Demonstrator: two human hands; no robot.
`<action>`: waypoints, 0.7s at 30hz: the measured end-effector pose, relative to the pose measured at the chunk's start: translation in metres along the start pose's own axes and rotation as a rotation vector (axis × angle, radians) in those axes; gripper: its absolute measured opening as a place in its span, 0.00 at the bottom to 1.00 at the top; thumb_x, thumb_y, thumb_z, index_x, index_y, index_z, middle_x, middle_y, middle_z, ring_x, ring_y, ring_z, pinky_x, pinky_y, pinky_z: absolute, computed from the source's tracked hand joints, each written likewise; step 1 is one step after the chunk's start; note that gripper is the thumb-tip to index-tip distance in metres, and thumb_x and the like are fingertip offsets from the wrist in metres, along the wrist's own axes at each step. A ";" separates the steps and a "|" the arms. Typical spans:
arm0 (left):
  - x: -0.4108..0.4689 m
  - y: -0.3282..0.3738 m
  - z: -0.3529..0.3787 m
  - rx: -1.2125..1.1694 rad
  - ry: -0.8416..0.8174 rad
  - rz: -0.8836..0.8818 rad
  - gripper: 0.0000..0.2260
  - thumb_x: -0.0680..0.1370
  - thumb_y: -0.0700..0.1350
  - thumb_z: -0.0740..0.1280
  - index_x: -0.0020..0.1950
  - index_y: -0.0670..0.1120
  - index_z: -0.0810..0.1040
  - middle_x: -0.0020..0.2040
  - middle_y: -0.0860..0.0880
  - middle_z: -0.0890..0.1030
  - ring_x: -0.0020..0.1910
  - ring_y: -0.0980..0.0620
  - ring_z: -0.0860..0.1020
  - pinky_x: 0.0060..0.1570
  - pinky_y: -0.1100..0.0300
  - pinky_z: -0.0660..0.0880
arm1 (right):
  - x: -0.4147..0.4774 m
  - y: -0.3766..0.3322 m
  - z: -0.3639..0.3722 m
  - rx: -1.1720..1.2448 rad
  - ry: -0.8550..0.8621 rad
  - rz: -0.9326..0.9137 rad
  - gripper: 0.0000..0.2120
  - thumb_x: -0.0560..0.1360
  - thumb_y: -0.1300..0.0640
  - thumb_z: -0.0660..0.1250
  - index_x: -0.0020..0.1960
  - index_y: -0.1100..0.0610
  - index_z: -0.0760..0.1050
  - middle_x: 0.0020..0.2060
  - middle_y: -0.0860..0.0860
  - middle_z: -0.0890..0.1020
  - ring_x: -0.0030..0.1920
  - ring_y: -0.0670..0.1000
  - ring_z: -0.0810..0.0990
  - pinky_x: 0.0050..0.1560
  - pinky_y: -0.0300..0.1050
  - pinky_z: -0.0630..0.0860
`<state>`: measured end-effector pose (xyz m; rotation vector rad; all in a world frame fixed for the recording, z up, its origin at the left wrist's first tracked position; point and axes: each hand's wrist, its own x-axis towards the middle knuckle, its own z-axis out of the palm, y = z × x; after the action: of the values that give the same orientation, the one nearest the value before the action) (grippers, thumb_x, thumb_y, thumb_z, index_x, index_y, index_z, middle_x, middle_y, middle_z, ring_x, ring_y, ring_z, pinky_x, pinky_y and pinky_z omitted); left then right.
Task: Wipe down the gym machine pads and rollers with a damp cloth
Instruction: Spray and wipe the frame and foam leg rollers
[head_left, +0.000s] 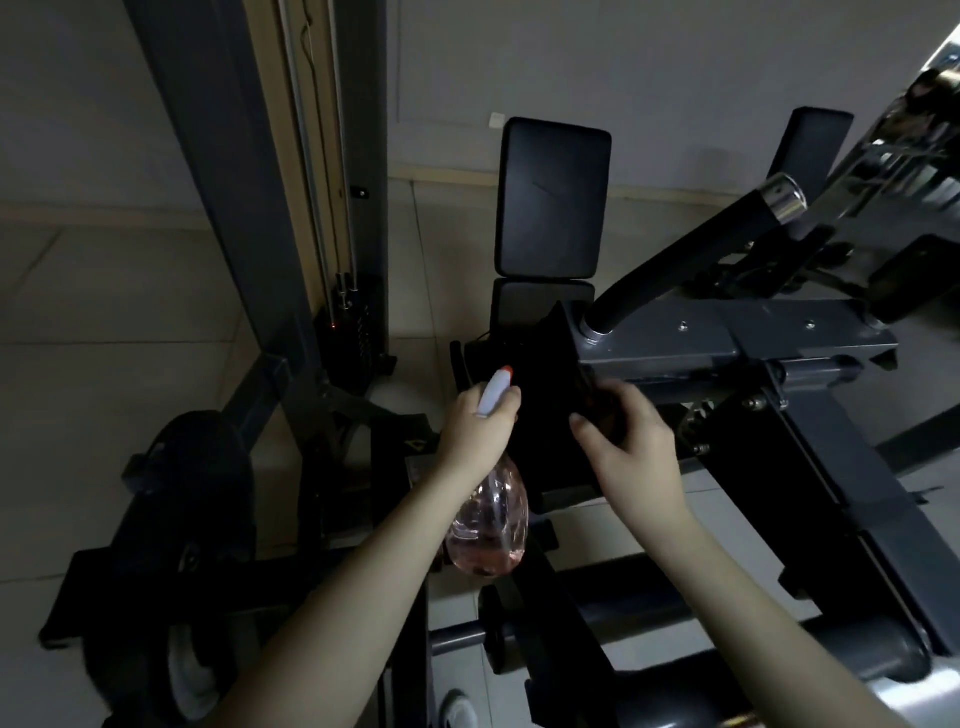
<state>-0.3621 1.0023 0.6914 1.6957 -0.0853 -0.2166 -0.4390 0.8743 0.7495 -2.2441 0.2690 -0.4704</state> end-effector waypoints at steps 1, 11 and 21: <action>0.000 -0.001 -0.001 0.007 0.003 0.008 0.11 0.81 0.46 0.60 0.40 0.44 0.73 0.34 0.43 0.72 0.34 0.48 0.72 0.39 0.56 0.67 | 0.010 -0.002 0.003 -0.116 0.017 -0.103 0.18 0.72 0.60 0.70 0.61 0.57 0.73 0.53 0.50 0.77 0.53 0.47 0.75 0.49 0.28 0.68; -0.006 -0.017 -0.005 -0.060 0.014 -0.029 0.12 0.79 0.44 0.58 0.46 0.35 0.73 0.37 0.44 0.74 0.35 0.49 0.71 0.39 0.55 0.68 | 0.088 0.021 0.057 -1.110 -0.128 -0.708 0.17 0.69 0.59 0.68 0.56 0.64 0.79 0.68 0.62 0.70 0.65 0.63 0.71 0.65 0.56 0.69; -0.007 -0.025 -0.010 -0.104 0.070 -0.092 0.14 0.78 0.47 0.60 0.45 0.37 0.76 0.43 0.35 0.81 0.44 0.37 0.80 0.51 0.43 0.77 | 0.122 0.042 0.119 -1.412 -0.497 -0.588 0.14 0.52 0.47 0.78 0.33 0.53 0.85 0.40 0.56 0.85 0.43 0.55 0.84 0.46 0.45 0.79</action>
<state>-0.3691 1.0166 0.6682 1.6033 0.0555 -0.2264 -0.2798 0.8862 0.6752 -3.7271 -0.5233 0.1169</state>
